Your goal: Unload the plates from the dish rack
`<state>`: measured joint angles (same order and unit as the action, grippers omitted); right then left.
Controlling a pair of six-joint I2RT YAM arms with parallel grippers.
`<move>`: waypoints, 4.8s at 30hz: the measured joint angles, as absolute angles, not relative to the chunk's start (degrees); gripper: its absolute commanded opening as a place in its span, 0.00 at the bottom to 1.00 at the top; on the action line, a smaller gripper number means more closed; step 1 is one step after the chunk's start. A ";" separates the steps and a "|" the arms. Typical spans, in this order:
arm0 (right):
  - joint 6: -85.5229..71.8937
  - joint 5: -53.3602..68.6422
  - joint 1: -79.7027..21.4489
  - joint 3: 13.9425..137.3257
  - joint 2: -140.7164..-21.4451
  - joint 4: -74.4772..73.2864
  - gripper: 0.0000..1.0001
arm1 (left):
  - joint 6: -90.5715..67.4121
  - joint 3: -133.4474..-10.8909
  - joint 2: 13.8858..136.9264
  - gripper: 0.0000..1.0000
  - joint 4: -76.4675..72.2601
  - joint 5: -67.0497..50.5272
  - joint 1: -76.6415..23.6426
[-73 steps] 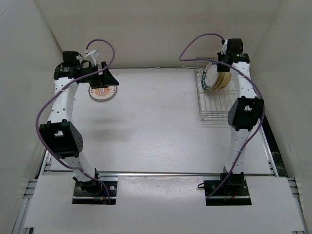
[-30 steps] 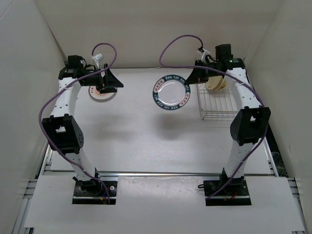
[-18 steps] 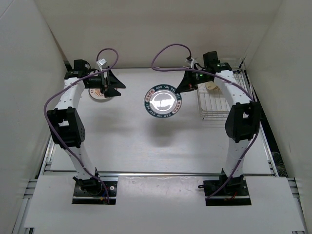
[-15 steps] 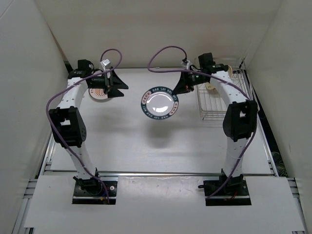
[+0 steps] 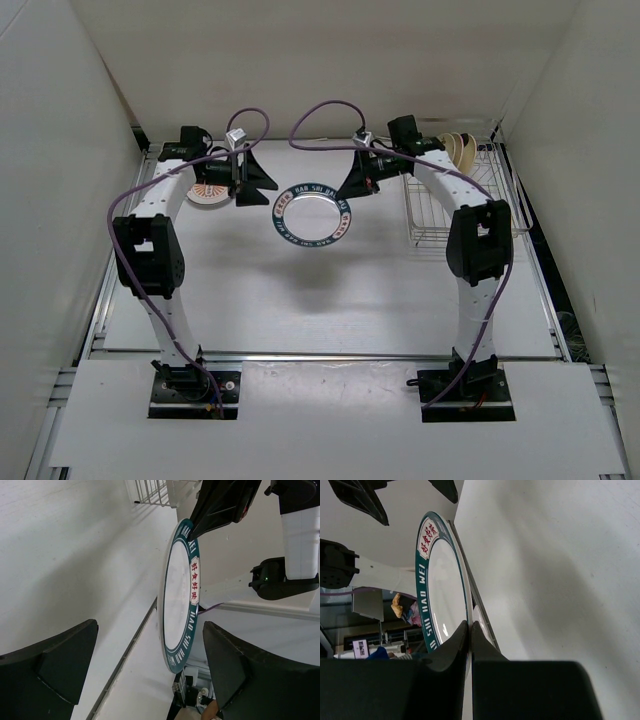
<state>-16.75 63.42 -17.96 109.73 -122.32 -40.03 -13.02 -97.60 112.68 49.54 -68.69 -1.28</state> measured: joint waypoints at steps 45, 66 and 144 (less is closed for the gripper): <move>-9.52 47.44 -7.51 112.09 -119.39 -48.14 0.86 | -27.42 -91.55 114.56 0.10 43.44 -62.39 -5.41; 18.52 31.99 21.87 114.34 -105.58 -72.86 1.00 | -30.04 -122.32 142.32 0.10 34.81 -58.46 18.02; 3.84 -2.79 2.22 131.90 -129.32 -47.79 0.32 | -10.04 -99.35 106.37 1.00 48.45 -73.32 11.29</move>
